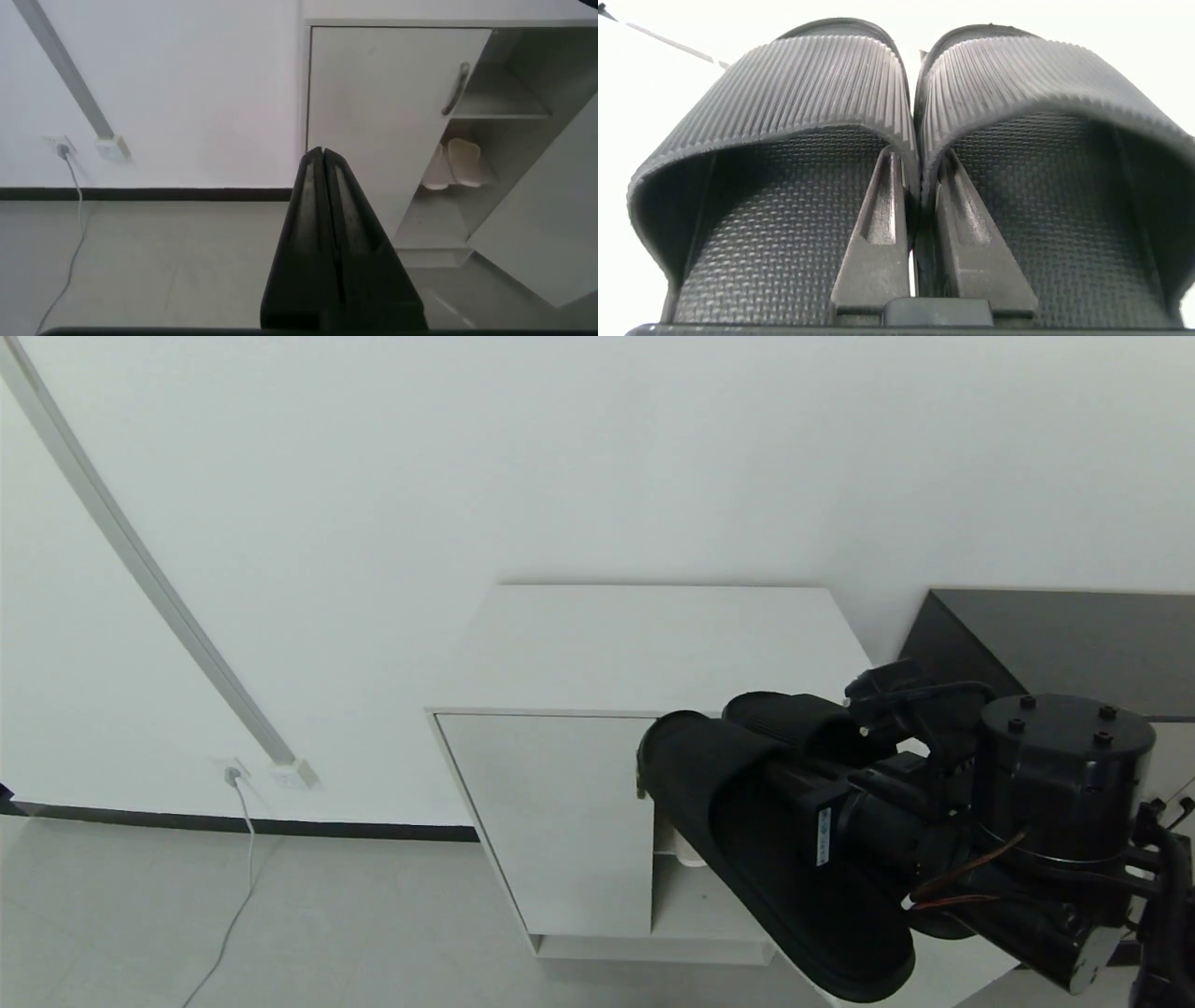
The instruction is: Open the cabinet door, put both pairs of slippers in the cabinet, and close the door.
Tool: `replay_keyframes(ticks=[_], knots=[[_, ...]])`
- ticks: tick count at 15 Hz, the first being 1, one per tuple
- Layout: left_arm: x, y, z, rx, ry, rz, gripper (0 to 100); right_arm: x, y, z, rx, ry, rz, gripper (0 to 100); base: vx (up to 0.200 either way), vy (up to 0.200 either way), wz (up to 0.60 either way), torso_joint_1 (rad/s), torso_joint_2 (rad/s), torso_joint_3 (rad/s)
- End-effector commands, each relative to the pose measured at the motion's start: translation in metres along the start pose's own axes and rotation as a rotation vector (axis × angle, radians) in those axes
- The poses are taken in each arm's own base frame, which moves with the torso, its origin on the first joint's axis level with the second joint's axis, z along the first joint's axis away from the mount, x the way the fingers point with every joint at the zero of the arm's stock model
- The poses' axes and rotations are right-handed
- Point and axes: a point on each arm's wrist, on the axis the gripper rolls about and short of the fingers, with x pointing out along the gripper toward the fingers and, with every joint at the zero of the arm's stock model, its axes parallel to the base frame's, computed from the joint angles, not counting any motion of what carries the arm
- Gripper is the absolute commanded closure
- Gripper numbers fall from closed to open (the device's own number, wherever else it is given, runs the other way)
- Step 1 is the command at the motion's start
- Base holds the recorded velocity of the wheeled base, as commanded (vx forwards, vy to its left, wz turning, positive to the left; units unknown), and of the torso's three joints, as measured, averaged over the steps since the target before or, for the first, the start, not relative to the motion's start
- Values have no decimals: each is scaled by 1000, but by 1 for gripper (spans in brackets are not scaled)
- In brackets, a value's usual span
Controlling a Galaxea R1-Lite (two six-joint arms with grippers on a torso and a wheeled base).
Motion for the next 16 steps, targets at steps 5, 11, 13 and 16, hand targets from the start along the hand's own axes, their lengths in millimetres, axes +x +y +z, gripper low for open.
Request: replay_keyframes(ticks=[5,11,13,16], knots=[[0,0,0,0,1,0,100,1,0,-2,-1,7,1,100,0,0,0,0,0,0],[0,0,0,0,1,0,100,-1,1,-8,-23,27,7,100,0,0,0,0,0,0],[0,0,0,0,1,0,100,-1,1,-9,-26,33,6,100,0,0,0,0,0,0],[0,0,0,0,1,0,100,-1,2,-9,-26,32,10,100,0,0,0,0,0,0]])
